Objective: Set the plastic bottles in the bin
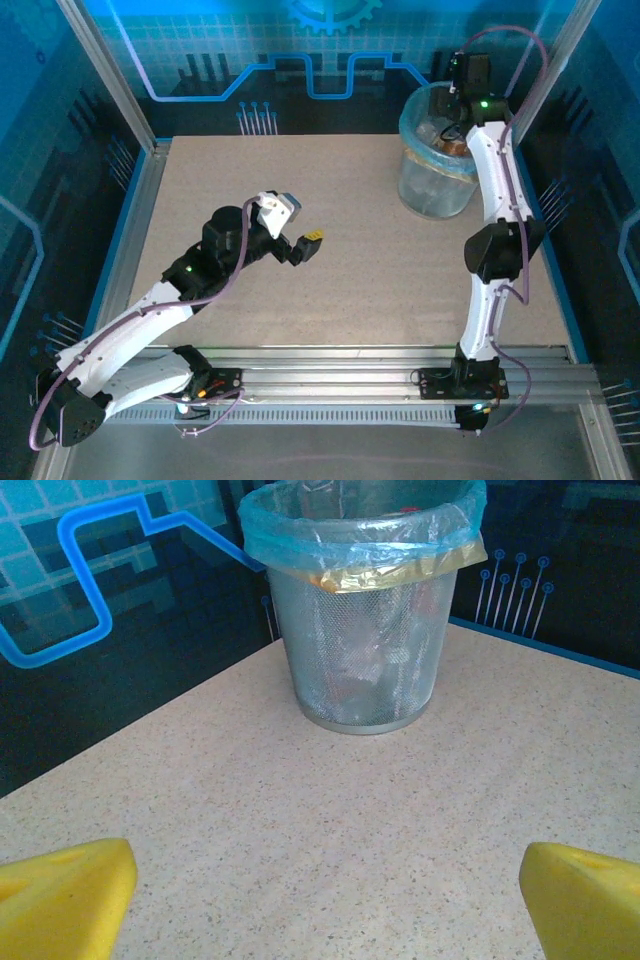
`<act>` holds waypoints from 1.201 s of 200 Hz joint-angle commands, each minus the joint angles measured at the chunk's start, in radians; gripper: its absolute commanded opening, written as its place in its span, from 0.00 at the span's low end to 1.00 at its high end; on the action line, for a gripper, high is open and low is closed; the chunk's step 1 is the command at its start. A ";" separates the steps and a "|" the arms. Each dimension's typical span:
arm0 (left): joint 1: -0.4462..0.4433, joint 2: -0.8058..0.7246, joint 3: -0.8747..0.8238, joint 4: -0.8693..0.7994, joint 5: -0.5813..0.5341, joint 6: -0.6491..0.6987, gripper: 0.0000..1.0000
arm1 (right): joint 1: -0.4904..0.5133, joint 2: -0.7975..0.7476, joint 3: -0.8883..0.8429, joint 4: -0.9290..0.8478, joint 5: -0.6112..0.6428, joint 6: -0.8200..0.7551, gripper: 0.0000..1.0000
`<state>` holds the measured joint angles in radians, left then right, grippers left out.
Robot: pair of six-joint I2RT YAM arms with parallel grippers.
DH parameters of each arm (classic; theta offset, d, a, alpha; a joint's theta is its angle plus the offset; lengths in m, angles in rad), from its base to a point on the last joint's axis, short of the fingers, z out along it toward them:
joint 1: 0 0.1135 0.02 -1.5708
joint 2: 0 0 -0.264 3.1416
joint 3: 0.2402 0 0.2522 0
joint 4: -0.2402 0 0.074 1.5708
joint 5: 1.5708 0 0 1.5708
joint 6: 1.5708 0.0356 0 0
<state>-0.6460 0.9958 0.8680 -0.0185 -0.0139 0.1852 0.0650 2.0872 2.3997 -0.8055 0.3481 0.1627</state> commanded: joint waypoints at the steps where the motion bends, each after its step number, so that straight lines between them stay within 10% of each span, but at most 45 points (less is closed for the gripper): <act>1: -0.001 -0.003 0.010 0.014 -0.037 -0.005 0.99 | 0.018 -0.057 0.050 0.057 -0.048 -0.010 0.62; 52: 0.002 0.004 0.013 0.017 -0.076 -0.020 0.99 | 0.011 0.097 0.214 -0.001 -0.076 -0.029 0.40; 122: 0.012 -0.023 0.004 -0.015 -0.097 -0.039 0.99 | -0.031 0.175 0.183 -0.067 -0.119 0.033 0.38; 205: 0.027 -0.033 0.026 -0.034 -0.174 -0.101 0.99 | 0.008 0.024 0.249 -0.081 -0.181 0.051 0.57; 240: 0.073 -0.052 -0.002 -0.036 -0.317 -0.188 0.99 | 0.059 -0.209 0.022 -0.061 -0.188 0.041 0.72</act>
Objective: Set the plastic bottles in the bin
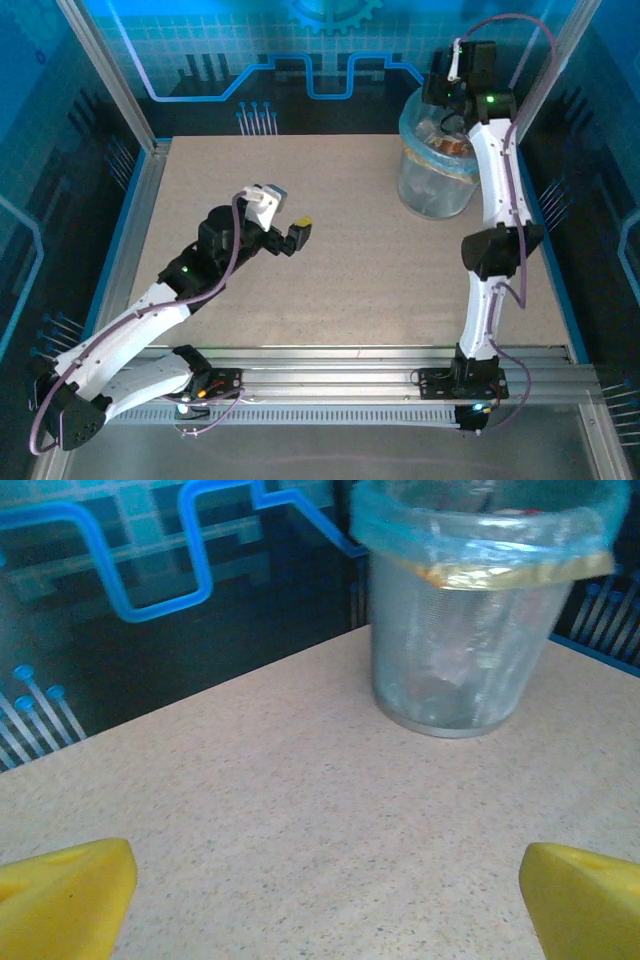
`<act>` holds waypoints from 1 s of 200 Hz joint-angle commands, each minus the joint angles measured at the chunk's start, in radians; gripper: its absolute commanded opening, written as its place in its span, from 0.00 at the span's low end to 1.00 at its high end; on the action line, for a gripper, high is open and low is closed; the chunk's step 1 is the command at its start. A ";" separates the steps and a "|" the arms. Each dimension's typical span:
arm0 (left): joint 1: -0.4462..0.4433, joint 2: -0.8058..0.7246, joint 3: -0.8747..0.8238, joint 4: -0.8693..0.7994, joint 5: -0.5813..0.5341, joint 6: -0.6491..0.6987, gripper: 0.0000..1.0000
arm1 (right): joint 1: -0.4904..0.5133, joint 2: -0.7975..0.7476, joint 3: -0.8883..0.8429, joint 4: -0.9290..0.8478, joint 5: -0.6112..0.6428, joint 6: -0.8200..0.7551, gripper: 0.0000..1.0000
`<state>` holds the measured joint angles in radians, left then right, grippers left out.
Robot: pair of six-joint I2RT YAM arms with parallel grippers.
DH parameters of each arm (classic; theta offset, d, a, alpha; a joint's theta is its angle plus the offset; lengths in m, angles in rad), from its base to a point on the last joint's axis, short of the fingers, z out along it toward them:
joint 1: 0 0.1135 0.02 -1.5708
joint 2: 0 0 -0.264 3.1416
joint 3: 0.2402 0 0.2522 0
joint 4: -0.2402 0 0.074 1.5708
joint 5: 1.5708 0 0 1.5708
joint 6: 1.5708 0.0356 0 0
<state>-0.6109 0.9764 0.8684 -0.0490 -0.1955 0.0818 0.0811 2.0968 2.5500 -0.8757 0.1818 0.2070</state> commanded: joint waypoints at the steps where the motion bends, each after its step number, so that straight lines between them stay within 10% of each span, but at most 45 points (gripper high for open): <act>1: 0.041 -0.034 -0.006 -0.004 -0.141 -0.088 0.99 | 0.045 -0.228 -0.140 0.012 -0.022 -0.002 0.72; 96: 0.358 -0.244 -0.512 0.265 -0.543 -0.256 0.99 | 0.092 -1.273 -1.736 0.533 0.139 0.049 0.89; 146: 0.442 -0.218 -0.714 0.536 -0.418 -0.177 0.99 | 0.089 -1.472 -2.250 0.963 0.133 -0.142 0.93; 200: 0.546 0.105 -0.676 0.760 -0.104 -0.135 0.99 | 0.085 -1.282 -2.365 1.258 0.036 -0.195 0.94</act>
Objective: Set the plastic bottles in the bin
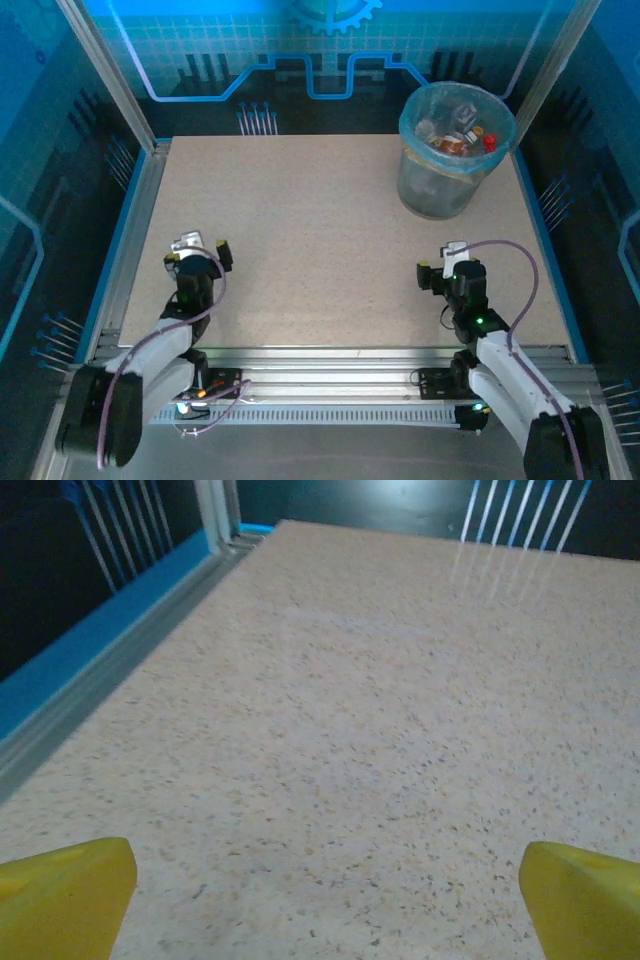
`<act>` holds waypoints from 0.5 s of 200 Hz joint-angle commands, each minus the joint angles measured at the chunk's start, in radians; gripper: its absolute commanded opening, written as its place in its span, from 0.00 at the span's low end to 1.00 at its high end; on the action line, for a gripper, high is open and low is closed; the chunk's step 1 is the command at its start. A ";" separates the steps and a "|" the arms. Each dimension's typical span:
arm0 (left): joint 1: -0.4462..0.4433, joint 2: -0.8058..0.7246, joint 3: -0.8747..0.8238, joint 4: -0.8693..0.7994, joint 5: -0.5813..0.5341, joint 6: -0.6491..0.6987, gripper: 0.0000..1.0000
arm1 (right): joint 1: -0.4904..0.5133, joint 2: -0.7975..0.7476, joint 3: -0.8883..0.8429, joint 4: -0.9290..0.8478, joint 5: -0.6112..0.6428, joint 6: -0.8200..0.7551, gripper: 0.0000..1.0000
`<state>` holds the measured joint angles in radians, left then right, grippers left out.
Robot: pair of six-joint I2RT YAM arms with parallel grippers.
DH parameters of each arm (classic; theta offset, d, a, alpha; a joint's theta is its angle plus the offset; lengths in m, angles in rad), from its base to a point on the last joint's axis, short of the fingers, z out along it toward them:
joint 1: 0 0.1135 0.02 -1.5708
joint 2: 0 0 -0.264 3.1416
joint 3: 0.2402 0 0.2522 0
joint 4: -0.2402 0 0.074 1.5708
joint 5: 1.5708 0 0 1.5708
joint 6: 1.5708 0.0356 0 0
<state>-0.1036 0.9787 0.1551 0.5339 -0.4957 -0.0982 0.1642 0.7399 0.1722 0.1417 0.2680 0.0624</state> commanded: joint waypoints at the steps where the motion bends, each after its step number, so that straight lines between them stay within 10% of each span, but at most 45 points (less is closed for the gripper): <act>1: 0.040 0.108 0.039 0.181 0.203 0.048 0.99 | 0.002 0.080 0.014 0.244 -0.052 -0.051 0.94; 100: 0.074 0.493 0.135 0.502 0.424 0.129 0.99 | -0.028 0.404 0.079 0.535 -0.215 -0.202 0.95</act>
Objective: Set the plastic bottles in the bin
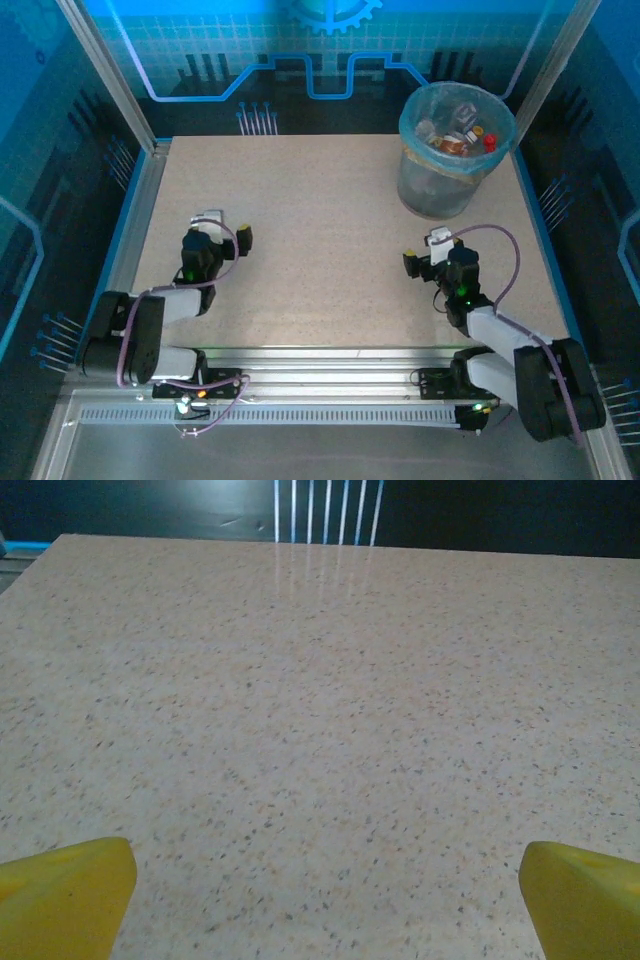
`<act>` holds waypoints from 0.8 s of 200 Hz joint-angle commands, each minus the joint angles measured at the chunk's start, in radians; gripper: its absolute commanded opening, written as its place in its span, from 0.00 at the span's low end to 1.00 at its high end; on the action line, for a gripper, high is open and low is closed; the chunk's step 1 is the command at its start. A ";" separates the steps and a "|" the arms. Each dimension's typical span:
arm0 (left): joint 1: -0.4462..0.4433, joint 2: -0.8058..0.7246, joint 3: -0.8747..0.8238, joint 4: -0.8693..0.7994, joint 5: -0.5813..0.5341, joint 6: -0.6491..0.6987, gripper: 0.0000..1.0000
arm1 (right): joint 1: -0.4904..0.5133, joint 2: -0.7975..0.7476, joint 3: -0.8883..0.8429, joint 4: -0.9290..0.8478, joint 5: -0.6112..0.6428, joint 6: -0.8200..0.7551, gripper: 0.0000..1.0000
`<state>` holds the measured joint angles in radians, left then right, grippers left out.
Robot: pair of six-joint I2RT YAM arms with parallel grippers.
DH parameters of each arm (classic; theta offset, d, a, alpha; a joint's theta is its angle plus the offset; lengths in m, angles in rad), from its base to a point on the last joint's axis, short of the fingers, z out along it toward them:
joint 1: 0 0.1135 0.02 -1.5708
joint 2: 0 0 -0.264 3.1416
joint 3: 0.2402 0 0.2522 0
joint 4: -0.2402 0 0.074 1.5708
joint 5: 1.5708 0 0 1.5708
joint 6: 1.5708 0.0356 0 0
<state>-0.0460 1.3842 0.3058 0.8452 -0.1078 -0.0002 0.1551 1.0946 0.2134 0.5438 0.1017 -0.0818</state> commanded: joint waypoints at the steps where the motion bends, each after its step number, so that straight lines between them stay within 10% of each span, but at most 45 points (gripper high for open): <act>1: 0.016 0.093 -0.018 0.201 0.034 0.032 0.99 | -0.019 0.054 0.039 0.136 -0.049 -0.058 0.95; 65: 0.018 0.170 0.037 0.153 -0.062 0.001 0.99 | -0.070 0.250 0.088 0.303 -0.185 -0.016 0.96; 160: 0.021 0.168 0.064 0.106 -0.075 -0.004 0.99 | -0.080 0.409 0.198 0.250 0.081 0.106 1.00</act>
<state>-0.0353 1.5566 0.3538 0.9478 -0.1684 -0.0002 0.0967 1.4906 0.3672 0.8143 0.0917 -0.0422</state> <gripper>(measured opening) 0.989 0.988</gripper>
